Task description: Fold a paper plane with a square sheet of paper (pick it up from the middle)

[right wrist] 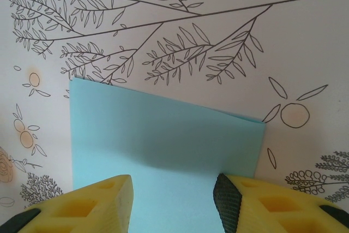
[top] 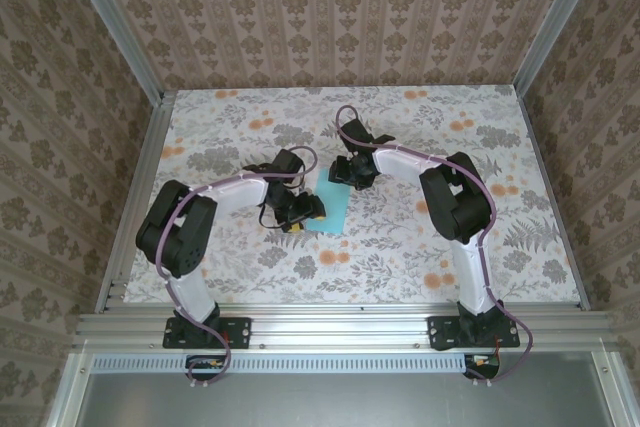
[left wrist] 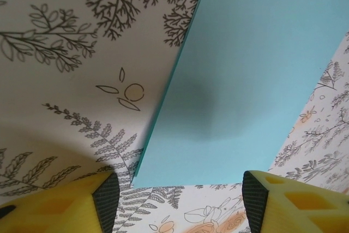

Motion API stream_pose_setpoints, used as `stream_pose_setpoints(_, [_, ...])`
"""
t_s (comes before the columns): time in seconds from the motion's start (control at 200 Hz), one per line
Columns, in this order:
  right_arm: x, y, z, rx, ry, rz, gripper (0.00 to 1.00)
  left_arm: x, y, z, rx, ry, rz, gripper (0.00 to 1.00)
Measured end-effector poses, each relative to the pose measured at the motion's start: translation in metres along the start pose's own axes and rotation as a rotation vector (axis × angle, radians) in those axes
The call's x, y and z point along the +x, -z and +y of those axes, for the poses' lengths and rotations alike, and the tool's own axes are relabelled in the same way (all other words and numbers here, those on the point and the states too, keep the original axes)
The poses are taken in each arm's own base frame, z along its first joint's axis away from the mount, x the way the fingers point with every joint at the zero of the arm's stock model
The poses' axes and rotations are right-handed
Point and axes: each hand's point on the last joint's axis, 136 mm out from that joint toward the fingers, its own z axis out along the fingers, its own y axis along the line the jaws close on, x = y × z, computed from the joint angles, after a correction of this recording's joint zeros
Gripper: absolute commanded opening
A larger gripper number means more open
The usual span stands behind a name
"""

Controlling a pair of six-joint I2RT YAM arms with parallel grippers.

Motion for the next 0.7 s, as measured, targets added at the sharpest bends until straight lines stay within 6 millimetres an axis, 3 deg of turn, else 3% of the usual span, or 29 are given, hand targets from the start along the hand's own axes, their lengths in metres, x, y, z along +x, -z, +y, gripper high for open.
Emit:
stream_pose_setpoints(0.345, [0.0,0.0,0.0,-0.001,0.0,-0.001,0.49,-0.001,-0.001,-0.005,0.024,-0.014,0.004,0.47])
stream_pose_setpoints(0.535, [0.0,0.0,0.0,-0.006,0.0,-0.002,0.49,-0.003,-0.001,-0.008,0.034,-0.02,-0.004,0.44])
stream_pose_setpoints(0.705, [0.0,0.001,0.001,-0.032,-0.006,0.004,0.49,-0.006,-0.001,-0.014,0.062,-0.033,-0.012,0.33])
